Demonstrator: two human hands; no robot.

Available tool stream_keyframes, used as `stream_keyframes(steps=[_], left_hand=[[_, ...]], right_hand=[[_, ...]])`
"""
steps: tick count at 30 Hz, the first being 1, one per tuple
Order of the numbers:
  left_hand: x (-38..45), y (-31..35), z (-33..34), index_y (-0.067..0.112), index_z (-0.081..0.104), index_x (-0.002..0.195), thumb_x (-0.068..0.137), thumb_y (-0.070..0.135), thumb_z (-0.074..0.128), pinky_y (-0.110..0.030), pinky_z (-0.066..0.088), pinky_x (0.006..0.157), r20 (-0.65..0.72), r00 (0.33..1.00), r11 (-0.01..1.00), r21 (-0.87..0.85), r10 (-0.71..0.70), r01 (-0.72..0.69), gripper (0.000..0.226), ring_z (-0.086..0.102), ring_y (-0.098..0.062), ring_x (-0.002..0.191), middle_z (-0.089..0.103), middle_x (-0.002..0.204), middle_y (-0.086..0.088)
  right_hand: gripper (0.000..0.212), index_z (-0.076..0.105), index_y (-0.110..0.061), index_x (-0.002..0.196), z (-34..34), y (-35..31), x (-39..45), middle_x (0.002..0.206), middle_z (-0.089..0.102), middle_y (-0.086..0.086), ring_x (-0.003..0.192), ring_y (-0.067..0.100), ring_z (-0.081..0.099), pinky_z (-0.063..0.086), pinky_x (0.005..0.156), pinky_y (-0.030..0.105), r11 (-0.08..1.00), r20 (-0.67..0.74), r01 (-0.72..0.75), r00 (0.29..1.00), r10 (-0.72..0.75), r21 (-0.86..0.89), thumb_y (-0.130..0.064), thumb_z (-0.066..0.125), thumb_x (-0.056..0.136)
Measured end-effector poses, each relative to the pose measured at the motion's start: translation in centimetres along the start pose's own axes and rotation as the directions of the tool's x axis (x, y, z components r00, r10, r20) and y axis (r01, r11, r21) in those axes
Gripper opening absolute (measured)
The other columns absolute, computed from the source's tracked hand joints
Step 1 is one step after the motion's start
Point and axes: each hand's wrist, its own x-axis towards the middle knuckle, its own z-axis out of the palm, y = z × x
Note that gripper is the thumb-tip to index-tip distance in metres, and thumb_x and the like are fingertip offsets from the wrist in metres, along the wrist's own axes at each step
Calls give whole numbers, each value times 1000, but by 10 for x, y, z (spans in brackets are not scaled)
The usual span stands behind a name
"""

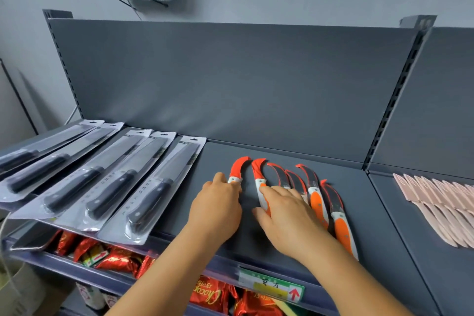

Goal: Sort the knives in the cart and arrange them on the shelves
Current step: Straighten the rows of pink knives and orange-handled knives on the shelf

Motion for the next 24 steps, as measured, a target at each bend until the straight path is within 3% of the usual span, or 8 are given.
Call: stream_keyframes(steps=[3, 7, 11, 14, 16, 20, 24], left_hand=[[3, -2, 0, 24, 53, 120, 92, 16, 39, -32, 37, 64, -21, 1000, 999, 33, 20, -19, 33, 51, -26, 86, 36, 93, 0], [12, -13, -2, 22, 53, 120, 91, 12, 37, -33, 40, 68, 10, 997, 995, 58, 78, -79, 35, 55, -30, 88, 43, 98, -5], [18, -21, -4, 17, 53, 114, 93, 11, 39, -31, 37, 65, 49, 990, 991, 33, 129, -130, 26, 50, -27, 77, 38, 92, -3], [19, -27, -2, 14, 51, 112, 95, 21, 40, -32, 38, 69, 62, 989, 989, -61, 135, -131, 21, 53, -30, 85, 46, 101, -6], [19, -31, 0, 15, 50, 113, 94, 23, 43, -32, 38, 70, 56, 988, 985, -106, 143, -136, 22, 54, -30, 90, 50, 105, -8], [17, -36, 1, 15, 49, 106, 91, 21, 44, -30, 35, 66, 32, 989, 963, -234, 144, -133, 16, 43, -24, 77, 46, 93, -4], [15, -37, 4, 16, 49, 96, 91, 20, 46, -30, 36, 66, 23, 976, 921, -336, 216, -196, 8, 44, -24, 75, 42, 84, -1]], right_hand=[[45, 34, -19, 139, 5, -8, 10, 128, 52, 3, 125, 28, 39, 32, 100, 41, 991, 19, -102, 994, 104, -92, -34, 42, 97], [42, 39, -19, 131, 7, -22, 18, 118, 59, 6, 118, 29, 49, 34, 96, 39, 961, -27, -225, 974, 224, -163, -17, 49, 89], [31, 47, -12, 116, 7, -32, 26, 118, 56, 12, 111, 30, 53, 41, 86, 35, 928, -24, -359, 933, 358, -101, -23, 54, 89], [36, 52, -10, 116, 11, -41, 28, 121, 54, 14, 113, 31, 52, 42, 89, 36, 902, 15, -426, 904, 428, -73, -33, 55, 89], [39, 50, -10, 119, 13, -46, 28, 125, 49, 14, 114, 32, 51, 43, 89, 37, 887, 9, -459, 888, 460, -51, -33, 56, 89], [36, 43, -12, 125, 11, -52, 25, 129, 43, 10, 114, 30, 52, 37, 74, 32, 865, -66, -502, 863, 502, 8, -14, 52, 91], [52, 30, -14, 139, 14, -54, 13, 131, 43, 10, 118, 30, 49, 44, 87, 36, 883, -118, -459, 886, 448, -98, -3, 45, 90]])
